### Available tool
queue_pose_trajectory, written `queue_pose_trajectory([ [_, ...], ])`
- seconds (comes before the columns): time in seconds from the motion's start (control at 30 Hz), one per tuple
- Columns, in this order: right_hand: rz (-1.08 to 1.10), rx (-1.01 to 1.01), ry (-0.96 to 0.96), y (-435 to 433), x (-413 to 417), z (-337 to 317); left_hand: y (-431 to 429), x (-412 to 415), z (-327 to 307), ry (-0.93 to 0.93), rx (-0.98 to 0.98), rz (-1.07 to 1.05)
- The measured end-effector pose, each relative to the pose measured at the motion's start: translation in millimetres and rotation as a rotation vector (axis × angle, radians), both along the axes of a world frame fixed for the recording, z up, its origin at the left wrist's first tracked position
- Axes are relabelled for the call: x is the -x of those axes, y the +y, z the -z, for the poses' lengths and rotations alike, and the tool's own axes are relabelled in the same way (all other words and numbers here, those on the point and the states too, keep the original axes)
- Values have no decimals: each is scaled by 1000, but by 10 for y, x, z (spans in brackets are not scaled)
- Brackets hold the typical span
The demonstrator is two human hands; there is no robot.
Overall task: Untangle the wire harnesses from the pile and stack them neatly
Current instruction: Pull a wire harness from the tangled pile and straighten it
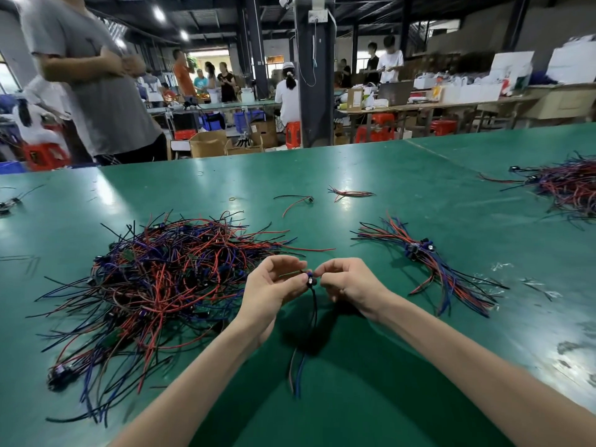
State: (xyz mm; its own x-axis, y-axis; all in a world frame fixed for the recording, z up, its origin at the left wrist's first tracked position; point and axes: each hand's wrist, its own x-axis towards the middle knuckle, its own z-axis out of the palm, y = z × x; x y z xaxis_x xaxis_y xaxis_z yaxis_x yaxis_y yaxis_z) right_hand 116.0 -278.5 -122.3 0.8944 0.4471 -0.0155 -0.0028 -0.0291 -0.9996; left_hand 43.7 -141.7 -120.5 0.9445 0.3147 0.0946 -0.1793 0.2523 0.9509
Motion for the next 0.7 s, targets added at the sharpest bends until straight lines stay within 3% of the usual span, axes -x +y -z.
queue_pose_trajectory([
  [0.3, -3, -67, 73, -45, -18, 42, -52, 23, 22, 6, -47, 53],
  [0.6, -16, -87, 92, -64, -1, 0, -38, 34, 15, -2, 46, 121],
  [0.7, -104, -101, 184, -83, 17, -34, -36, 24, 7, -29, 52, 87],
])
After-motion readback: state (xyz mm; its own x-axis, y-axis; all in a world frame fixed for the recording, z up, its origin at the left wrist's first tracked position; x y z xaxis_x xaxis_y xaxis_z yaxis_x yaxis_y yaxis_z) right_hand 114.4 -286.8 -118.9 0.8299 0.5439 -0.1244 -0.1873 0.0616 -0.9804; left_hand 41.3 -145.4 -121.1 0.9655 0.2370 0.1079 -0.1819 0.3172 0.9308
